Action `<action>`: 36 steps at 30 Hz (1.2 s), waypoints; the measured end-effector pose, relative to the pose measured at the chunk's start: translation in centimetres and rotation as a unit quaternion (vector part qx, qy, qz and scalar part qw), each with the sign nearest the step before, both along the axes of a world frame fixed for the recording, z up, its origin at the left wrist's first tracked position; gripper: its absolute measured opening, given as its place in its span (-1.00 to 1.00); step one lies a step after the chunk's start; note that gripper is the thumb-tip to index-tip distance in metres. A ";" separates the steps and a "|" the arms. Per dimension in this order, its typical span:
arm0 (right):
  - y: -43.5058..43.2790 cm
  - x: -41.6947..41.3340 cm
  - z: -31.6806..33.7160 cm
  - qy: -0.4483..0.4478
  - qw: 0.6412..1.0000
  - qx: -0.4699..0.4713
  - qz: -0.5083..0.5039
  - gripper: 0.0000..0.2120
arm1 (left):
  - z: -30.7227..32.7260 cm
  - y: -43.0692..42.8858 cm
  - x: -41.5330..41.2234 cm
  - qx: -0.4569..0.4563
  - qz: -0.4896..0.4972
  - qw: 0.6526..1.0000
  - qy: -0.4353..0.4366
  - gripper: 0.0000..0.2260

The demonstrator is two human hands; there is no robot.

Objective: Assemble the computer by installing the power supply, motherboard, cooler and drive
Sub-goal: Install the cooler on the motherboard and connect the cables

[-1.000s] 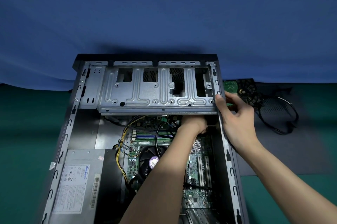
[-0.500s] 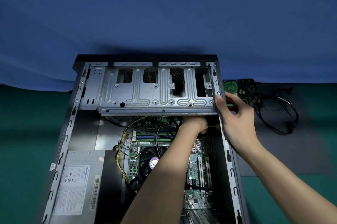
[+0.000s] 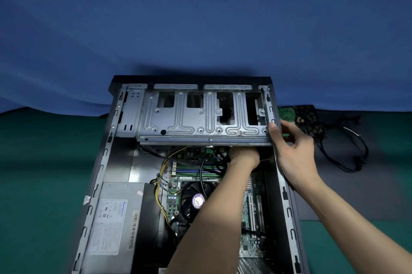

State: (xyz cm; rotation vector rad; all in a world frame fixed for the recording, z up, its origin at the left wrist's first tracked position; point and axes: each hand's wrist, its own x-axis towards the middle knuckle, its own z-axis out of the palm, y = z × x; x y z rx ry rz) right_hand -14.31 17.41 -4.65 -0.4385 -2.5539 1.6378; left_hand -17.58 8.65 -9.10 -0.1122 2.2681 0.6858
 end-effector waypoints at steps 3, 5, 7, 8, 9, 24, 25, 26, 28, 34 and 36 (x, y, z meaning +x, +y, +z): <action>0.0 0.0 0.3 0.002 1.000 0.021 0.003 -0.70 | 1.6 -1.0 1.3 -0.044 -0.027 0.995 0.082 -0.69; 0.0 0.1 0.5 -0.001 0.999 0.034 0.006 -0.69 | 3.2 -2.1 3.1 -0.065 -0.058 0.984 0.153 -0.78; -0.1 0.2 0.7 -0.010 0.999 0.052 0.007 -0.67 | 3.8 -3.5 5.4 -0.071 -0.086 0.965 0.238 -0.76; -0.1 0.2 0.8 -0.018 0.997 0.072 0.007 -0.66 | 4.1 -4.3 6.5 -0.075 -0.100 0.957 0.262 -0.67; -0.2 0.3 0.9 -0.027 0.995 0.098 0.003 -0.65 | 4.1 -5.2 7.5 -0.078 -0.105 0.948 0.289 -0.59; -8.9 4.5 -0.4 0.041 0.924 0.264 0.272 -0.70 | 4.8 -14.0 6.8 -0.127 0.000 0.947 0.296 -0.79; -9.1 4.3 -0.5 0.044 0.923 0.261 0.278 -0.68 | 4.9 -14.6 6.7 -0.109 0.012 0.952 0.285 -0.80; -9.4 4.2 -0.5 0.043 0.921 0.259 0.289 -0.65 | 5.1 -15.2 6.6 -0.087 0.025 0.958 0.271 -0.81; -10.2 3.9 -0.7 0.042 0.912 0.255 0.319 -0.62 | 5.4 -16.2 6.4 -0.030 0.070 0.966 0.247 -0.82; -11.9 3.3 -0.9 0.062 0.938 0.220 0.261 -0.87 | 6.5 -16.8 6.9 0.038 0.128 0.951 0.280 -0.84; -11.9 3.2 -1.1 0.066 0.940 0.225 0.246 -0.92 | 6.6 -16.7 7.4 -0.063 0.108 0.945 0.303 -0.78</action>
